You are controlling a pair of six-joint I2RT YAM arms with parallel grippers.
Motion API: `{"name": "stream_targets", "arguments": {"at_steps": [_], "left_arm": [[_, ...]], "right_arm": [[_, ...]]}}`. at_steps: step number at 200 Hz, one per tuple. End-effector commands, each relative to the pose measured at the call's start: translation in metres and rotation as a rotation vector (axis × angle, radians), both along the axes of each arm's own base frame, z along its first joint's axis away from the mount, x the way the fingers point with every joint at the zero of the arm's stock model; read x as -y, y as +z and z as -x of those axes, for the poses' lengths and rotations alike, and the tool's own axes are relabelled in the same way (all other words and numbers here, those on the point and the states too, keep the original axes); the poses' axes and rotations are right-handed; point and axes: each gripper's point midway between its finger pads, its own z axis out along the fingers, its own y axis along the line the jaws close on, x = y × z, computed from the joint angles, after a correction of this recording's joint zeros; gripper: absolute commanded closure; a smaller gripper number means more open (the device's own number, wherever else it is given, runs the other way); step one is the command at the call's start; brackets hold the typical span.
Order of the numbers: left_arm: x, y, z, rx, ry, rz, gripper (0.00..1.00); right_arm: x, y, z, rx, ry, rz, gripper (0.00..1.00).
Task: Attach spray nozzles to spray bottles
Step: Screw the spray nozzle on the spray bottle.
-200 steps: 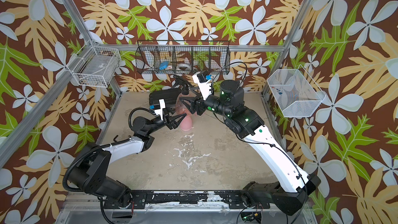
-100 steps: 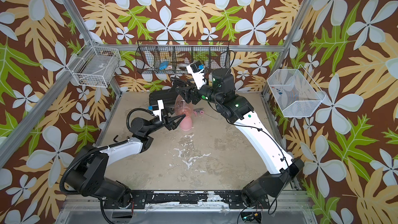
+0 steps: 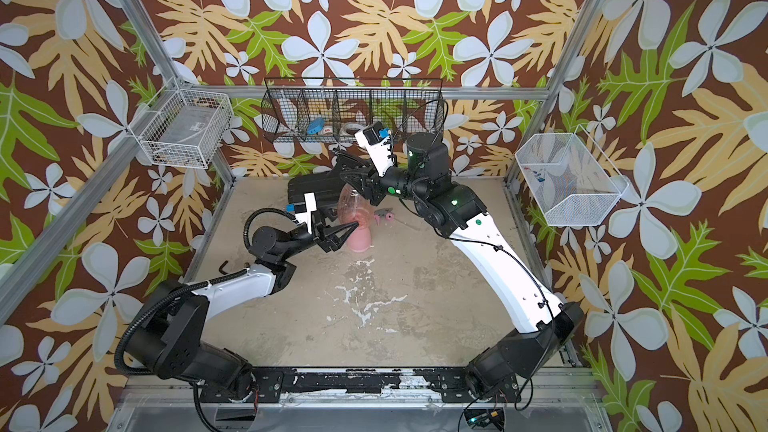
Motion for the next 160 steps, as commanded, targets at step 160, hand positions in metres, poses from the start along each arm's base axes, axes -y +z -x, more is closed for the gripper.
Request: {"name": "stream_targets", "arguments": {"at_steps": [160], "left_arm": [[-0.025, 0.030, -0.028, 0.037, 0.281, 0.131, 0.64]], "right_arm": [[0.009, -0.029, -0.043, -0.099, -0.420, -0.001, 1.00]]}}
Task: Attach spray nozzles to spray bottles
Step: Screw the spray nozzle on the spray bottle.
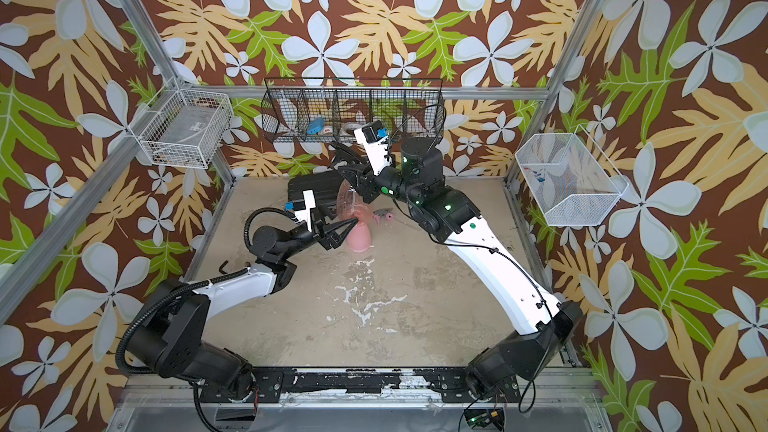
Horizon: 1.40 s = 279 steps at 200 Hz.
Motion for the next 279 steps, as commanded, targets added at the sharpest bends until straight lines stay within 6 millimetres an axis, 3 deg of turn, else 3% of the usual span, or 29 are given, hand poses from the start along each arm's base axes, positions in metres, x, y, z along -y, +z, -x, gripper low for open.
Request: {"name": "stream_targets", "arguments": {"at_steps": [1, 46, 79, 102, 127, 145, 167, 223, 279], "left_arm": [[-0.022, 0.027, -0.017, 0.075, 0.229, 0.089, 0.64], [-0.030, 0.022, -0.028, 0.049, 0.430, 0.090, 0.64], [-0.033, 0.017, -0.030, 0.031, 0.454, 0.091, 0.63], [-0.027, 0.013, -0.022, 0.054, 0.410, 0.056, 0.60], [-0.023, 0.008, -0.014, 0.071, 0.344, 0.019, 0.59], [-0.025, 0.007, -0.011, 0.069, 0.313, 0.020, 0.59], [-0.024, 0.007, -0.010, 0.069, 0.304, 0.019, 0.60], [-0.025, 0.011, -0.017, 0.045, 0.316, 0.046, 0.61], [-0.022, 0.011, -0.013, 0.043, 0.285, 0.049, 0.61]], "right_arm": [[0.016, -0.029, -0.023, -0.115, -0.247, 0.027, 1.00], [0.030, -0.034, -0.033, -0.146, -0.471, -0.021, 1.00], [0.032, -0.032, -0.032, -0.134, -0.483, 0.003, 1.00], [0.024, -0.023, -0.023, -0.072, -0.378, 0.074, 1.00], [0.017, -0.019, -0.007, -0.051, -0.154, 0.119, 0.60], [0.029, -0.012, -0.002, -0.059, -0.057, 0.075, 0.48], [0.045, 0.001, -0.003, -0.080, -0.033, -0.003, 0.51], [0.024, -0.004, 0.001, -0.134, -0.018, -0.016, 0.60], [0.013, -0.004, -0.008, -0.101, -0.019, -0.001, 0.47]]}}
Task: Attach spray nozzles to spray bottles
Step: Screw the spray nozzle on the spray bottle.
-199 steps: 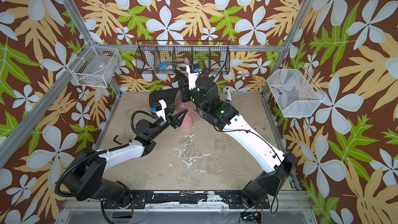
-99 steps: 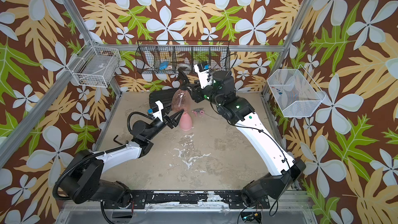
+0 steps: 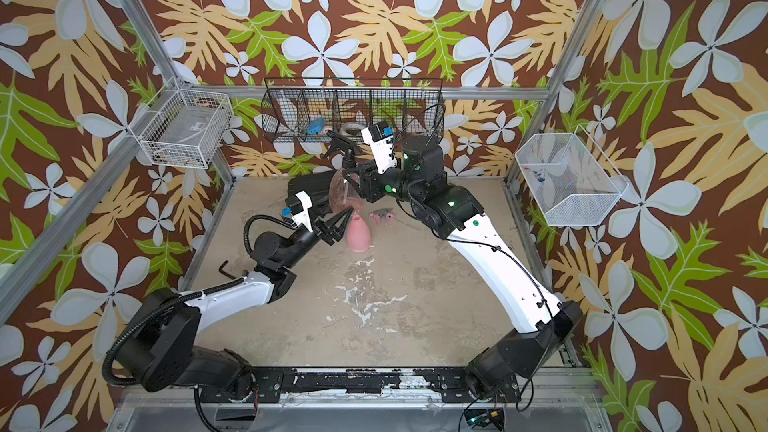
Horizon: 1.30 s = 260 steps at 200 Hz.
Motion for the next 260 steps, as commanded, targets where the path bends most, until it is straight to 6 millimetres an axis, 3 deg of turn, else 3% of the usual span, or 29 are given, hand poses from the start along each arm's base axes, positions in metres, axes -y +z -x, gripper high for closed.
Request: {"name": "stream_targets", "arguments": {"at_steps": [1, 48, 67, 140, 170, 226, 260], "left_arm": [[0.000, 0.013, 0.008, 0.046, -0.025, 0.026, 0.61], [0.004, 0.012, 0.019, 0.082, -0.073, 0.011, 0.61], [0.004, 0.011, 0.018, 0.078, -0.073, 0.011, 0.61], [0.004, 0.014, 0.013, 0.081, -0.056, 0.022, 0.61], [0.002, 0.014, 0.007, 0.069, -0.025, 0.035, 0.62], [-0.014, 0.012, -0.011, 0.032, 0.162, 0.068, 0.62], [-0.009, 0.006, -0.009, 0.035, 0.202, 0.047, 0.60]], "right_arm": [[-0.003, 0.010, -0.003, 0.045, 0.003, -0.006, 0.47], [-0.010, 0.021, -0.004, 0.075, 0.045, -0.015, 0.44], [-0.012, 0.022, -0.008, 0.063, 0.039, -0.020, 0.48], [-0.016, 0.009, -0.020, -0.020, -0.004, -0.043, 0.82], [-0.020, 0.005, -0.021, -0.044, -0.043, -0.048, 1.00], [-0.010, -0.011, -0.033, -0.059, -0.312, 0.027, 1.00], [-0.005, -0.016, -0.035, -0.062, -0.382, 0.014, 1.00]]}}
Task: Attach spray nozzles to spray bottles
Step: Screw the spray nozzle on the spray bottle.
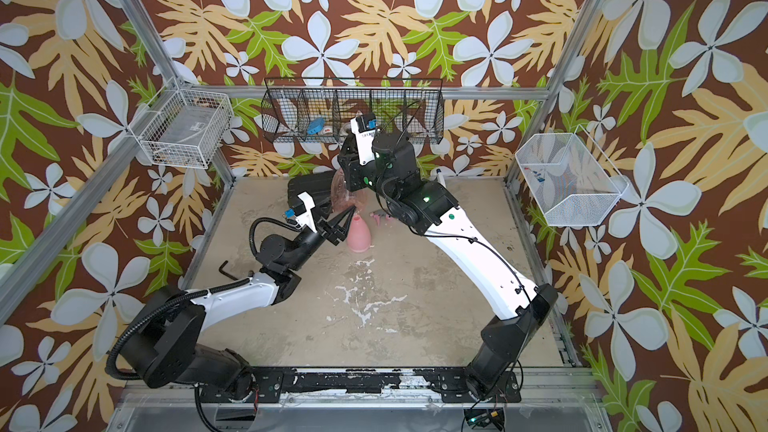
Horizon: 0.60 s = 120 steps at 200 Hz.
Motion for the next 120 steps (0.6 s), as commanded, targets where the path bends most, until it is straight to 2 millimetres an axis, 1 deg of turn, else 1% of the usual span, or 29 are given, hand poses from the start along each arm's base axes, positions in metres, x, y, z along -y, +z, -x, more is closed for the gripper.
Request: {"name": "stream_targets", "arguments": {"at_steps": [1, 12, 21, 35, 48, 60, 71, 76, 91, 105, 120], "left_arm": [[-0.013, 0.009, -0.005, 0.057, 0.127, 0.000, 0.59], [-0.011, 0.006, -0.005, 0.053, 0.120, -0.006, 0.57], [-0.010, 0.003, -0.004, 0.050, 0.112, -0.015, 0.52], [-0.006, -0.002, -0.001, 0.059, 0.092, -0.040, 0.41], [-0.001, -0.008, 0.005, 0.077, 0.061, -0.078, 0.30], [0.005, -0.017, 0.009, 0.079, 0.028, -0.120, 0.20], [0.010, -0.030, 0.011, 0.060, 0.000, -0.169, 0.12], [0.013, -0.037, 0.012, 0.048, -0.008, -0.194, 0.01], [0.013, -0.056, 0.013, 0.008, -0.018, -0.232, 0.00], [0.010, -0.066, 0.015, -0.017, -0.013, -0.241, 0.00], [0.002, -0.078, 0.014, -0.067, 0.019, -0.246, 0.00]], "right_arm": [[0.013, -0.018, -0.005, -0.077, -0.118, -0.013, 1.00], [0.014, -0.020, -0.006, -0.072, -0.123, -0.015, 1.00], [0.014, -0.021, -0.005, -0.064, -0.121, -0.011, 1.00], [0.016, -0.019, -0.004, -0.045, -0.119, -0.008, 1.00], [0.021, -0.018, -0.005, -0.023, -0.138, -0.005, 1.00], [0.026, -0.017, -0.006, -0.008, -0.158, 0.002, 1.00], [0.030, -0.017, -0.007, -0.001, -0.174, 0.008, 1.00], [0.031, -0.017, -0.008, 0.002, -0.177, 0.010, 1.00], [0.036, -0.017, -0.011, 0.006, -0.193, 0.015, 1.00], [0.041, -0.017, -0.014, 0.017, -0.214, 0.027, 1.00], [0.053, -0.018, -0.022, 0.049, -0.272, 0.070, 1.00]]}}
